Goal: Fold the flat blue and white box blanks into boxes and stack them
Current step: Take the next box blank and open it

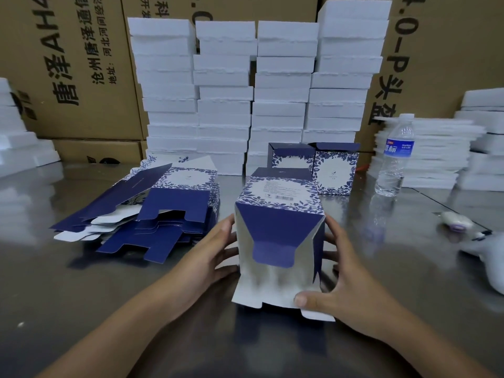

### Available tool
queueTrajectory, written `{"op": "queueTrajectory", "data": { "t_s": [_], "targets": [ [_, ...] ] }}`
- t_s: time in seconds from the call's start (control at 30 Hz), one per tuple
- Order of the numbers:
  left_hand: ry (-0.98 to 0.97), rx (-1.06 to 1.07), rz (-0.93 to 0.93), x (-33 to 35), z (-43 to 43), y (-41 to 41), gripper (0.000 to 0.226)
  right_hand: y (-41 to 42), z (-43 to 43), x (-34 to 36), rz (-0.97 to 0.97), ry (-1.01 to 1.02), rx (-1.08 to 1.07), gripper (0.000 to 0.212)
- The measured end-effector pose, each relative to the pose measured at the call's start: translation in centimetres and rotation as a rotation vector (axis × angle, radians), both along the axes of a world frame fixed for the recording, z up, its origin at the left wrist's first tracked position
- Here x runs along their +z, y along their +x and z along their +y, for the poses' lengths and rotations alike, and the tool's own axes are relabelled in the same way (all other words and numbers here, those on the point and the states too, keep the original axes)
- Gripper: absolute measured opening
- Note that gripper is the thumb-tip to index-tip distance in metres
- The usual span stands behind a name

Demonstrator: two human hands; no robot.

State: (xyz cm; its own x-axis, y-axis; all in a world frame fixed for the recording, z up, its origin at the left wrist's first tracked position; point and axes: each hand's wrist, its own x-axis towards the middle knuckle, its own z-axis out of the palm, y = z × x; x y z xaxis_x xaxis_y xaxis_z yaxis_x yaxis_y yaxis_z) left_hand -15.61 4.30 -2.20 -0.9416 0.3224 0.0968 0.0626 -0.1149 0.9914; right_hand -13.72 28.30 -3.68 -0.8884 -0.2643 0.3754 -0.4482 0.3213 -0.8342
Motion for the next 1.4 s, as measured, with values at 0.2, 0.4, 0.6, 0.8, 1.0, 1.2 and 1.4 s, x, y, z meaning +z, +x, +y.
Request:
{"op": "queueTrajectory", "data": {
  "t_s": [0.2, 0.4, 0.6, 0.8, 1.0, 1.2, 1.4],
  "targets": [
    [-0.081, 0.025, 0.038, -0.1, -0.4, -0.2, 0.063, -0.2, -0.6, 0.1, 0.093, -0.126, -0.139, 0.076],
    [-0.175, 0.05, 0.175, -0.3, -0.6, 0.1, 0.08, -0.7, -0.4, 0.1, 0.227, -0.257, -0.185, 0.032],
    [-0.131, 0.051, 0.181, -0.3, -0.7, -0.1, 0.089, -0.7, -0.6, 0.2, 0.322, -0.247, -0.28, 0.012],
    [-0.098, 0.106, 0.192, -0.5, -0.8, -0.2, 0.092, -0.4, -0.9, 0.2, 0.333, -0.206, -0.368, 0.027],
    [-0.114, 0.16, 0.239, -0.6, -0.8, -0.4, 0.081, 0.1, -1.2, 0.1, 0.29, -0.072, -0.338, 0.068],
    [-0.15, 0.303, 0.242, -0.6, -0.8, -0.4, 0.069, 0.3, -1.5, 0.2, 0.32, -0.132, -0.349, 0.078],
    [-0.371, 0.43, 0.336, -0.8, -0.1, -0.3, 0.047, -0.3, -1.8, 0.0, 0.204, -0.346, -0.36, 0.036]
  ]
}}
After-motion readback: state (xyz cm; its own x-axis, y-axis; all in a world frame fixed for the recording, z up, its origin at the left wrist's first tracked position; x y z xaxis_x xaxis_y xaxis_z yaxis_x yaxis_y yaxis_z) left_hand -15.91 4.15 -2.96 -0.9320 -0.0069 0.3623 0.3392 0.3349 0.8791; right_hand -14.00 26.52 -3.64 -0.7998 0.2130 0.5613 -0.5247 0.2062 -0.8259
